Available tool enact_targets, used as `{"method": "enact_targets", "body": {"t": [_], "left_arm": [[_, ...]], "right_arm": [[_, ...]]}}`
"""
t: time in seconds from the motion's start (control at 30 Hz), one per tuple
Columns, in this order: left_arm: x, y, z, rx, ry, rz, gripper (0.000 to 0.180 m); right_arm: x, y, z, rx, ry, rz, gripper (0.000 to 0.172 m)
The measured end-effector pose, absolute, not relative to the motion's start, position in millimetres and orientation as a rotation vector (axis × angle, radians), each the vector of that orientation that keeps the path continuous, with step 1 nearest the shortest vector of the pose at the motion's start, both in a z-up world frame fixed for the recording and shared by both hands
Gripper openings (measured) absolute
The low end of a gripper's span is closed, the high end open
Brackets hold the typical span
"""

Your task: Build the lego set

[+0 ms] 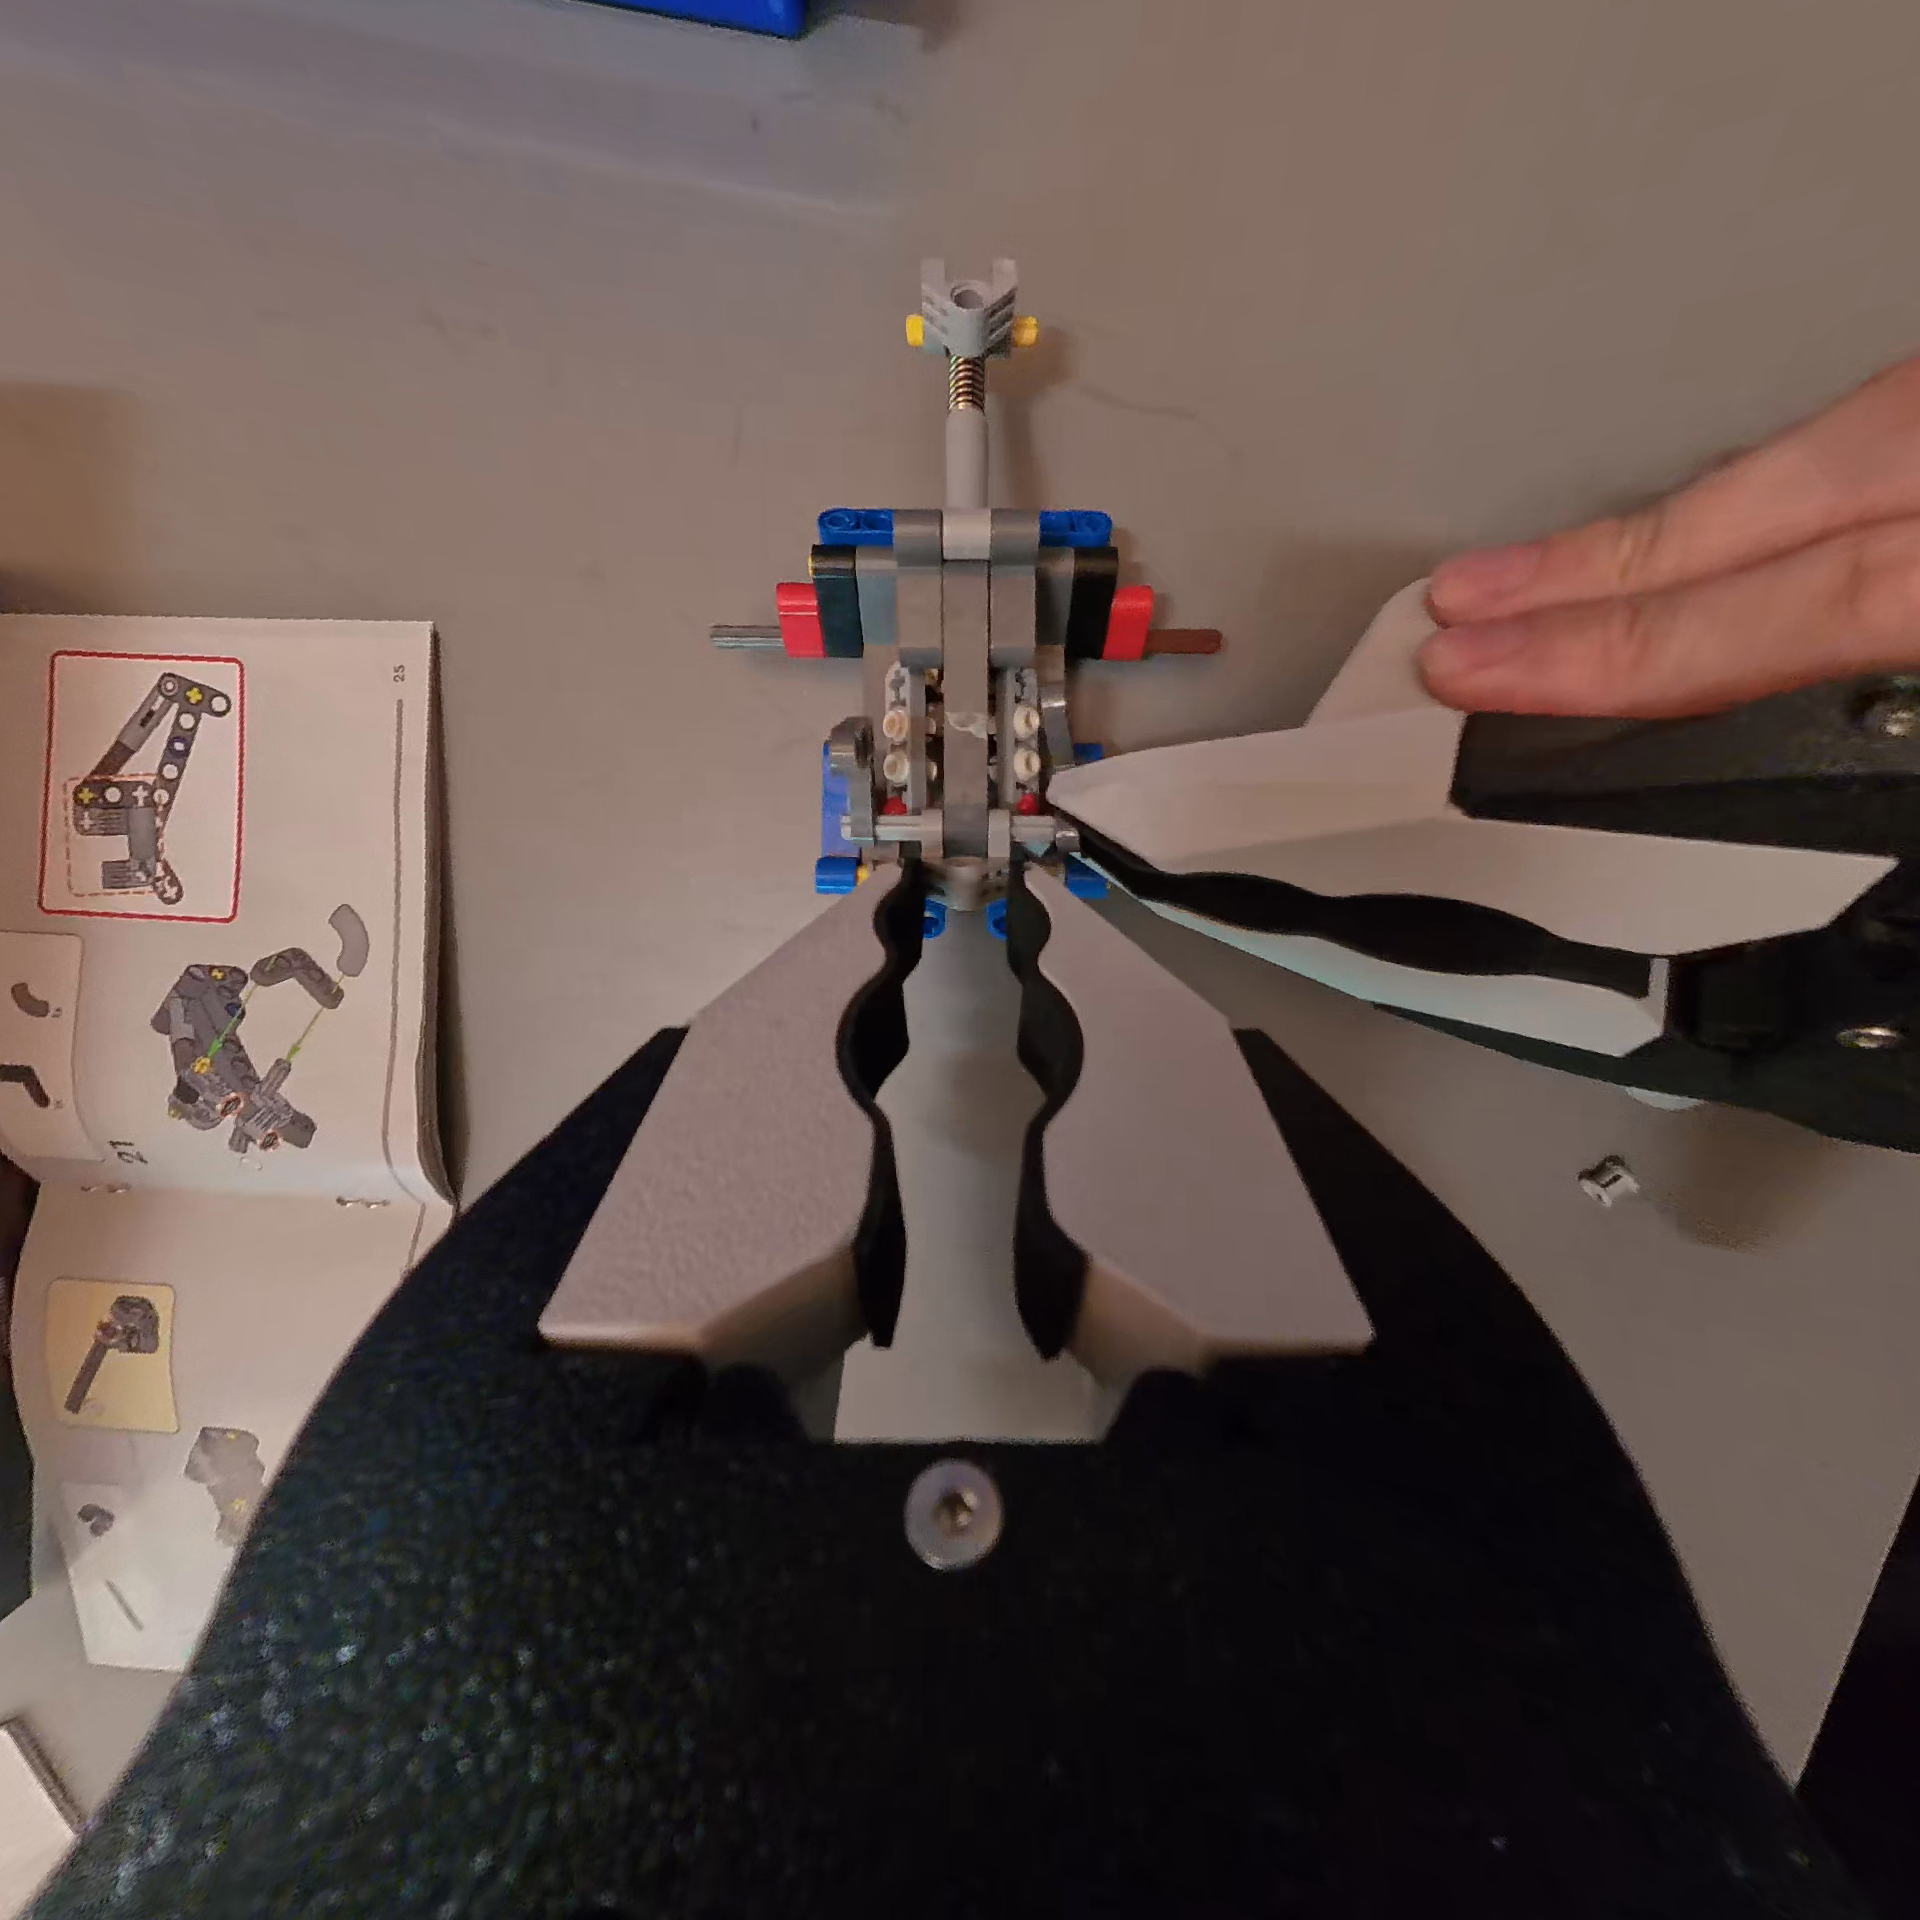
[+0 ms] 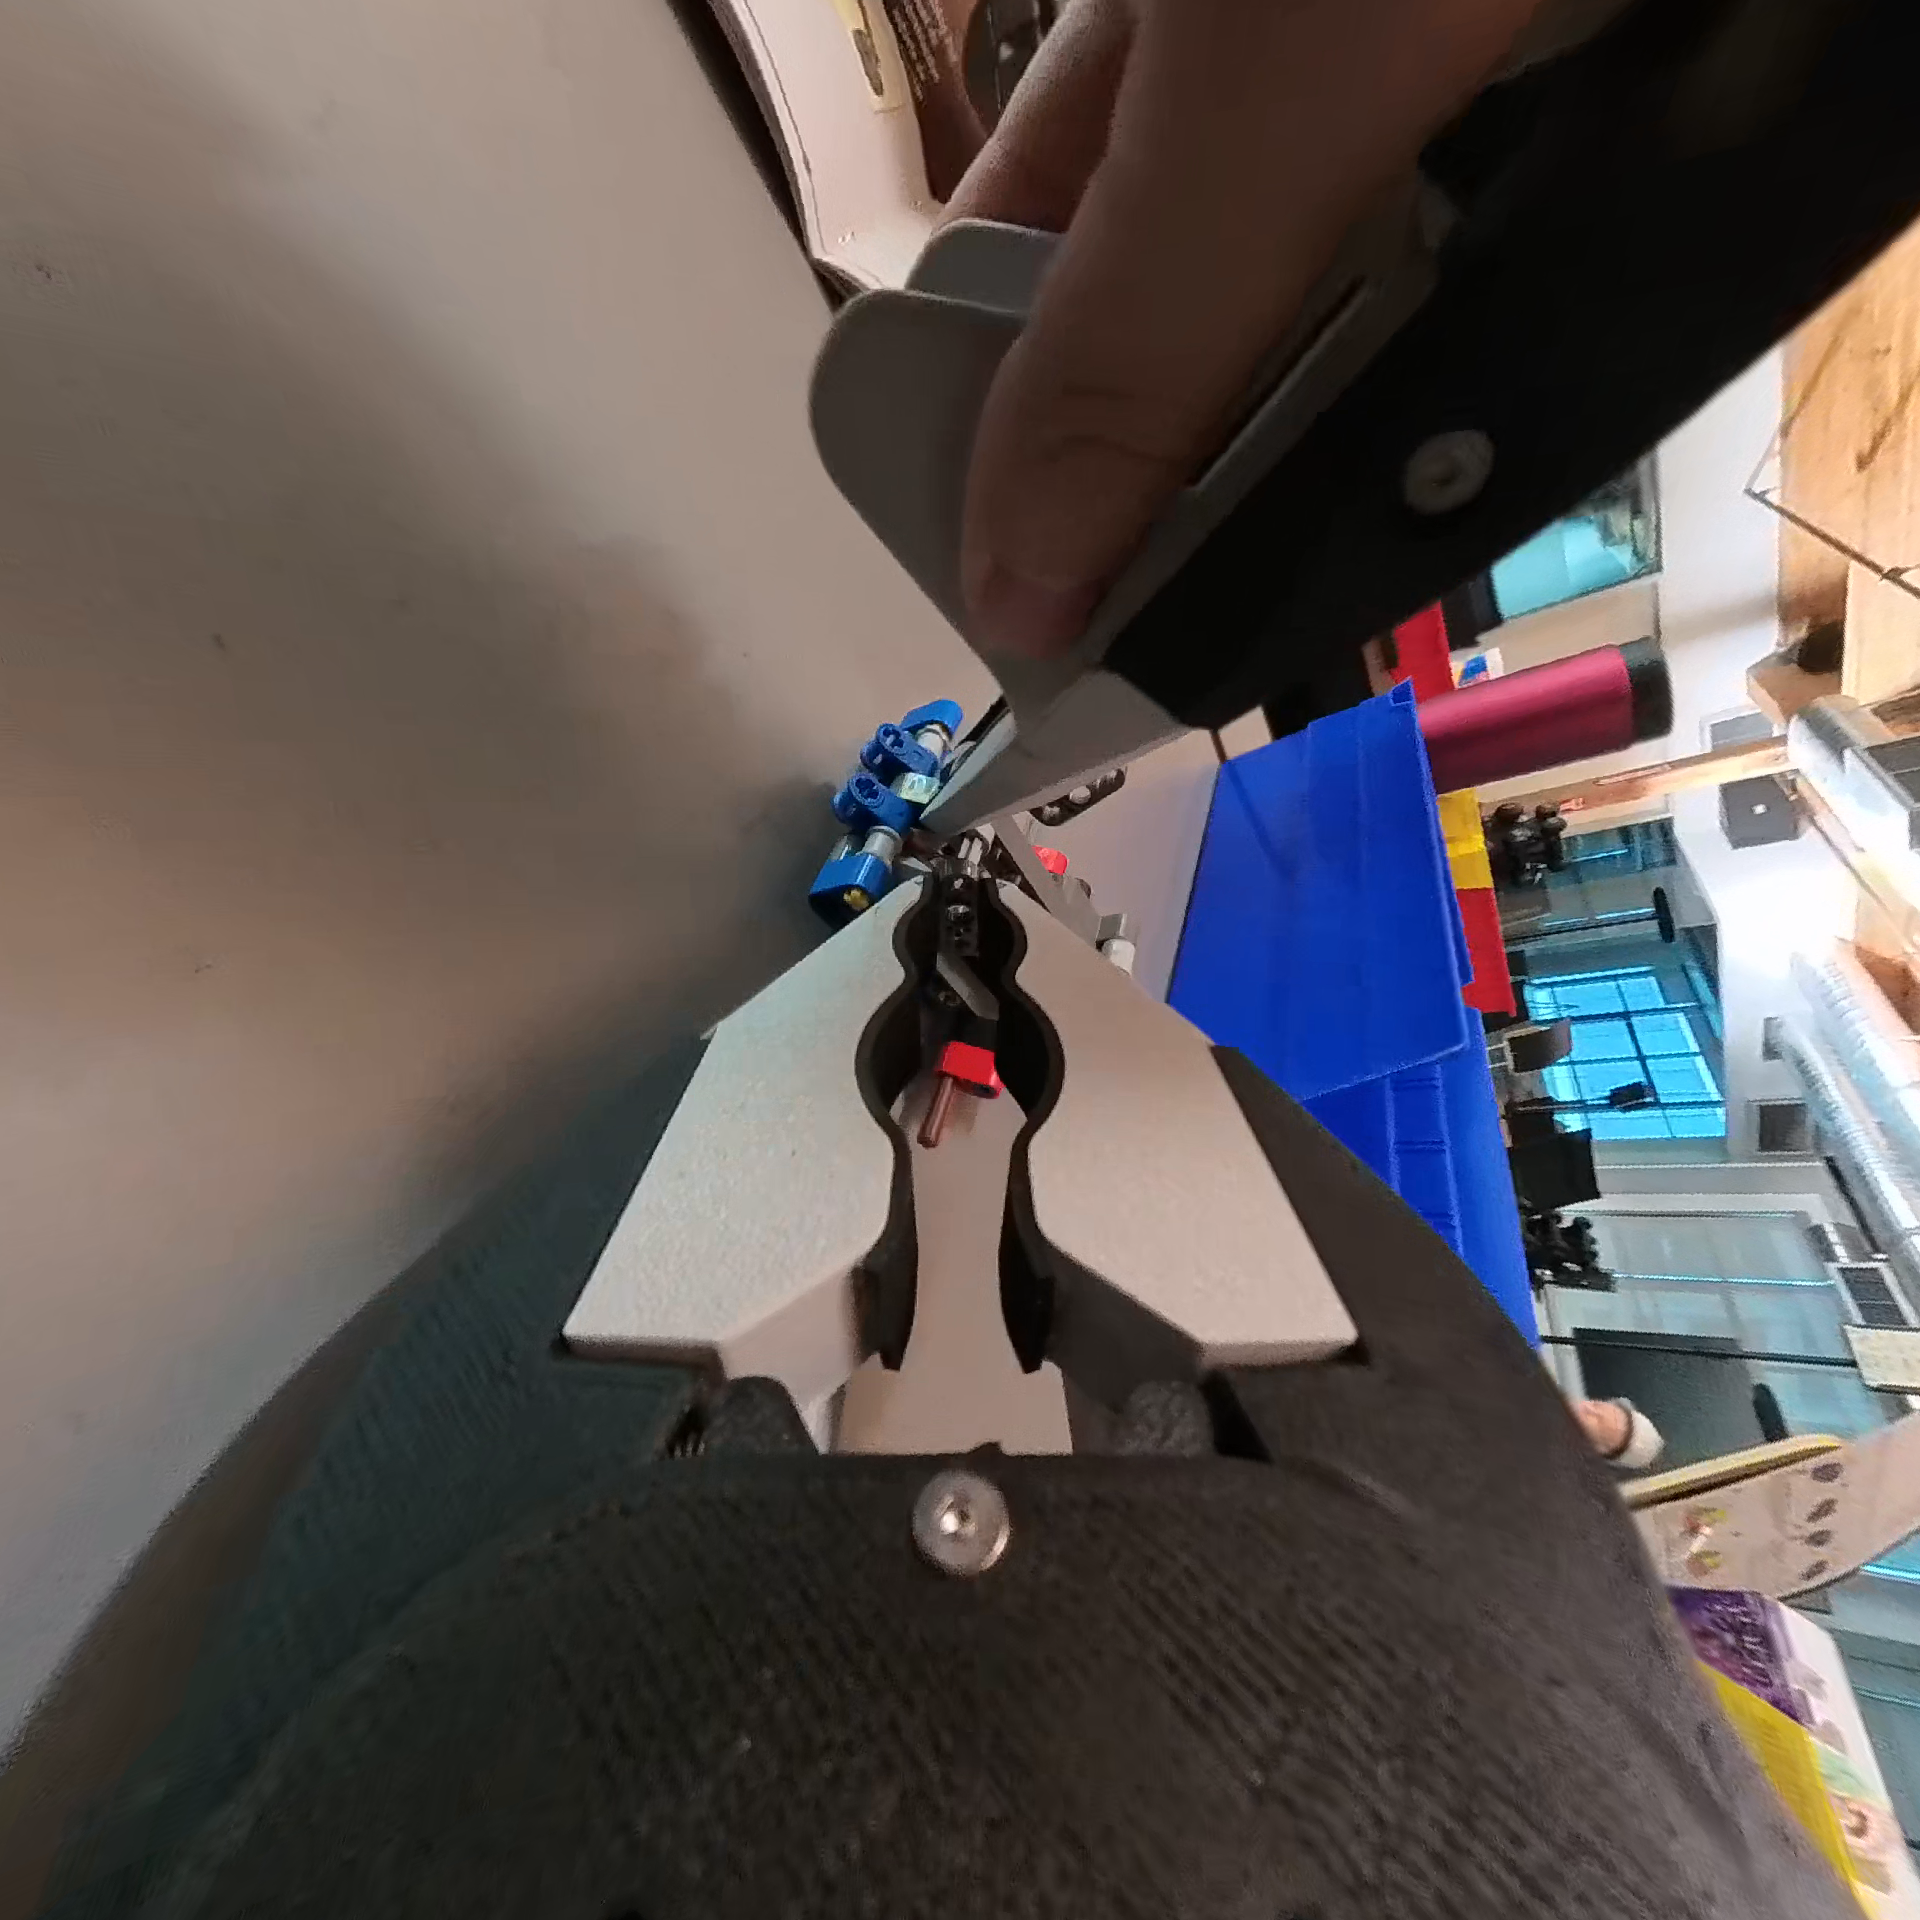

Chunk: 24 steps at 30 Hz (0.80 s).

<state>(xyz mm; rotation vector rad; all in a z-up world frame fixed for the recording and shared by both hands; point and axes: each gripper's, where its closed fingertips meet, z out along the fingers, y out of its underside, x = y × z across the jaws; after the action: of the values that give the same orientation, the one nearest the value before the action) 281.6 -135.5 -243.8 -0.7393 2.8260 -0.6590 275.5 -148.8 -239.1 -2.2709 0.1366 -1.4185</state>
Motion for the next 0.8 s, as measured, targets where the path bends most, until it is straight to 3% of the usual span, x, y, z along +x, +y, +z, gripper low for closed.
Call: {"method": "enact_targets", "body": {"t": [0.8], "left_arm": [[283, -139, -242, -0.724, 2.732, -0.736, 0.012]], "right_arm": [[278, -152, -240, -2.303, 0.143, -1.464, 0.005]]}}
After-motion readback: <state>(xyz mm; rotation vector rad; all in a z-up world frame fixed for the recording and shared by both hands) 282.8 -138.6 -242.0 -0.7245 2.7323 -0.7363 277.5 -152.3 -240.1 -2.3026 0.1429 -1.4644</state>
